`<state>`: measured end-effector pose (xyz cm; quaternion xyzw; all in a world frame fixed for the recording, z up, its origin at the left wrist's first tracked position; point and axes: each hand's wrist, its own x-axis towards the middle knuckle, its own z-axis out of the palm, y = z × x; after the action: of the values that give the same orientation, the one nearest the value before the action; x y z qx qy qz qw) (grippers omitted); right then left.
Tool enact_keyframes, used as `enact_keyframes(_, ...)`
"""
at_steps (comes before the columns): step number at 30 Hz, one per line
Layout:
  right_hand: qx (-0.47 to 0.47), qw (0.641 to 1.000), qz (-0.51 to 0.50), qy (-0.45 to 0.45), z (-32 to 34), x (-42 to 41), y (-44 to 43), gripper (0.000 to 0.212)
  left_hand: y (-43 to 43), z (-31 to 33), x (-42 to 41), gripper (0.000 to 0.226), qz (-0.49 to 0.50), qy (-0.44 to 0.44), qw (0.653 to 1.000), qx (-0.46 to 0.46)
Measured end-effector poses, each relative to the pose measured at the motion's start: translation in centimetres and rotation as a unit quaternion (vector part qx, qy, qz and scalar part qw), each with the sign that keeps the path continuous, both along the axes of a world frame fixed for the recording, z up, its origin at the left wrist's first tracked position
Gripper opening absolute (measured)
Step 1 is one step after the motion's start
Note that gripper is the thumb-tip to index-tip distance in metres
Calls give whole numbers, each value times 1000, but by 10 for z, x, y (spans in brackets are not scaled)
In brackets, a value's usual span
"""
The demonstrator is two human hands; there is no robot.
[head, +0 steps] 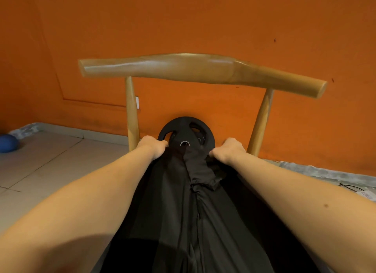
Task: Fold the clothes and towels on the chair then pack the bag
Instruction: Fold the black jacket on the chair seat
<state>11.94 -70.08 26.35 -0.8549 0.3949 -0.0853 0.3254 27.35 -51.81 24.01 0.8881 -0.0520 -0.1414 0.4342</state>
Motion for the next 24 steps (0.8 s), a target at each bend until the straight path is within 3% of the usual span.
enact_keyframes(2,-31,999,20,7,-6,5,0,16,-5,-1,7,63,5,13,1000,-14)
enact_keyframes(6,-67,995,-6,-73,-16,10,-2,15,-13,-4,17,38,9,-33,998,-47)
enact_keyframes(10,-116,993,-11,-18,-29,13,0,27,-18,-4,8,41,6,-70,996,-63)
enact_keyframes(13,-132,988,-10,79,-32,17,-3,38,-22,-8,10,52,-20,-74,996,-39)
enact_keyframes(15,-122,987,17,105,-37,22,-7,37,-22,-8,13,47,-14,-109,994,-15)
enact_keyframes(19,-181,980,15,84,-50,24,-9,39,-15,-12,5,43,13,-225,974,34)
enact_keyframes(24,-208,978,17,16,-38,11,3,39,-2,-9,-18,32,-55,-288,952,85)
